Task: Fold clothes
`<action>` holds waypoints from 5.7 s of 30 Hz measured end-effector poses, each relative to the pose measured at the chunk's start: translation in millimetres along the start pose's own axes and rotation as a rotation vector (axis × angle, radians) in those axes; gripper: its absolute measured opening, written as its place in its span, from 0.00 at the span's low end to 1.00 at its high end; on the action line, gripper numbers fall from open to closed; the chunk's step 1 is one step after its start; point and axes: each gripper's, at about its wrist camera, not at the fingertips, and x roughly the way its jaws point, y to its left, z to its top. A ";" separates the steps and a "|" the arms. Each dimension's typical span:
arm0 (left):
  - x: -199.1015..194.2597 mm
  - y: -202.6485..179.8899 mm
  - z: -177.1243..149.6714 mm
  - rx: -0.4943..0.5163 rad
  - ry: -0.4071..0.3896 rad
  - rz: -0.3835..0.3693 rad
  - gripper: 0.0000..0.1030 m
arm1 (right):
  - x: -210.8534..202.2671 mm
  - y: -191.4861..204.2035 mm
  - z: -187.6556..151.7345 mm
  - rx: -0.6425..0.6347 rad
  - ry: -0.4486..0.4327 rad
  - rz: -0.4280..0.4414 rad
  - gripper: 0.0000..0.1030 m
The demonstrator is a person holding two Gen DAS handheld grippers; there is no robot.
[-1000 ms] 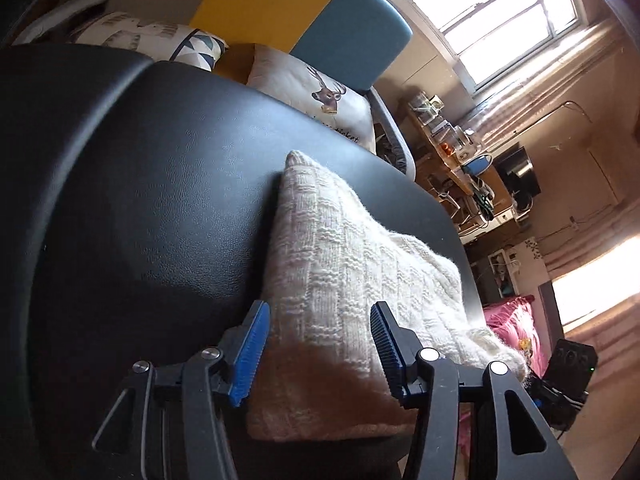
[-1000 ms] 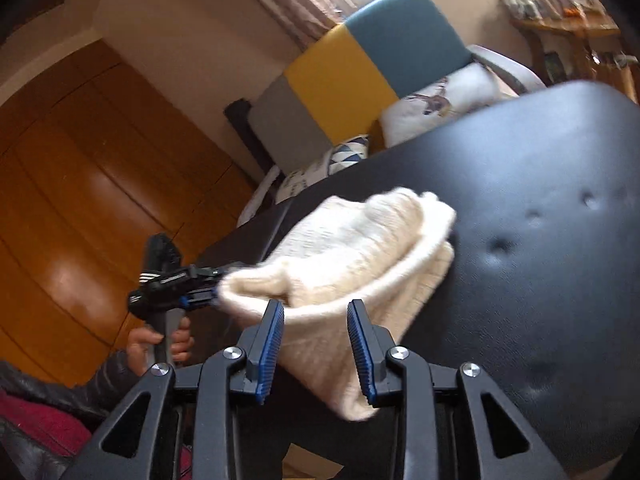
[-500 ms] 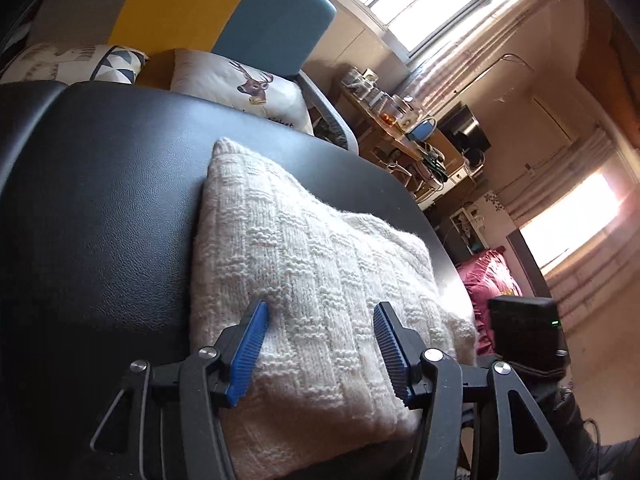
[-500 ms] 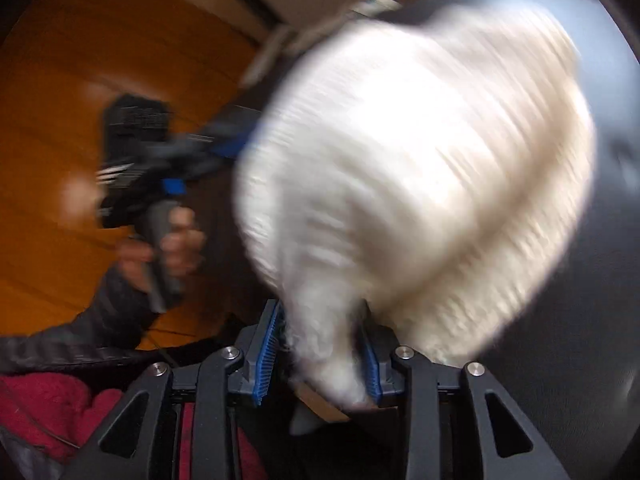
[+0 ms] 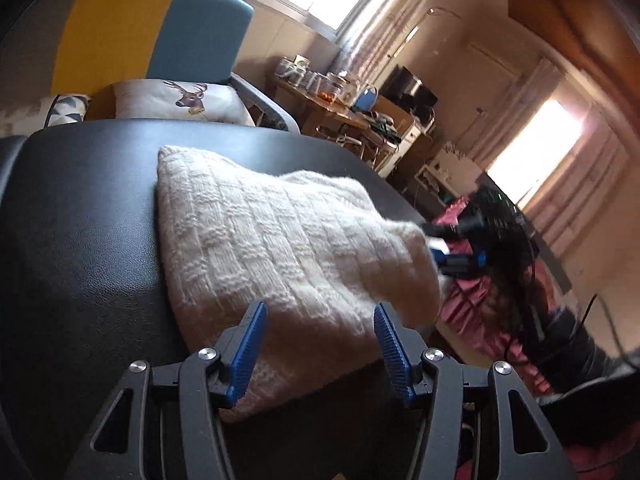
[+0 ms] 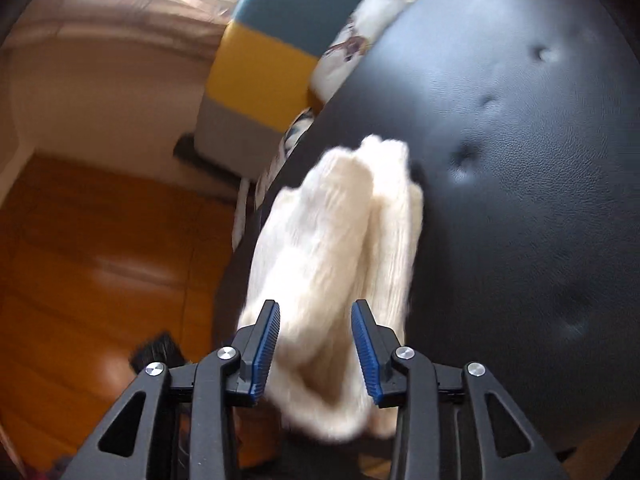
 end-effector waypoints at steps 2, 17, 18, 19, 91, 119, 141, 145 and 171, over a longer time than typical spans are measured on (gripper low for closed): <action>9.2 -2.8 -6.9 0.025 0.033 0.003 0.55 | 16.1 -3.9 9.0 0.046 -0.019 0.002 0.38; 32.1 11.4 -20.7 0.044 0.174 -0.034 0.56 | 39.0 106.9 31.4 -0.491 -0.062 -0.425 0.10; 32.0 11.3 -20.8 0.049 0.184 -0.040 0.56 | 46.7 96.3 33.1 -0.485 -0.040 -0.456 0.10; 31.9 11.2 -21.0 0.054 0.194 -0.045 0.56 | 54.5 85.8 34.9 -0.478 -0.019 -0.487 0.10; 60.0 -22.4 -0.2 0.207 0.143 0.052 0.84 | 3.7 10.6 -27.7 -0.375 -0.009 -0.640 0.08; 71.5 40.4 36.6 -0.027 0.053 0.220 0.90 | 74.6 55.9 27.1 -0.685 -0.039 -0.749 0.24; 144.4 54.9 110.1 -0.015 0.186 0.124 0.90 | 66.7 35.2 69.1 -0.531 -0.043 -0.685 0.25; 142.8 51.3 108.3 -0.032 0.167 0.126 0.90 | 60.1 26.4 67.4 -0.523 -0.081 -0.656 0.25; 61.1 -10.4 0.1 0.068 0.012 0.308 0.95 | 23.3 49.3 -45.8 -0.630 0.027 -0.571 0.25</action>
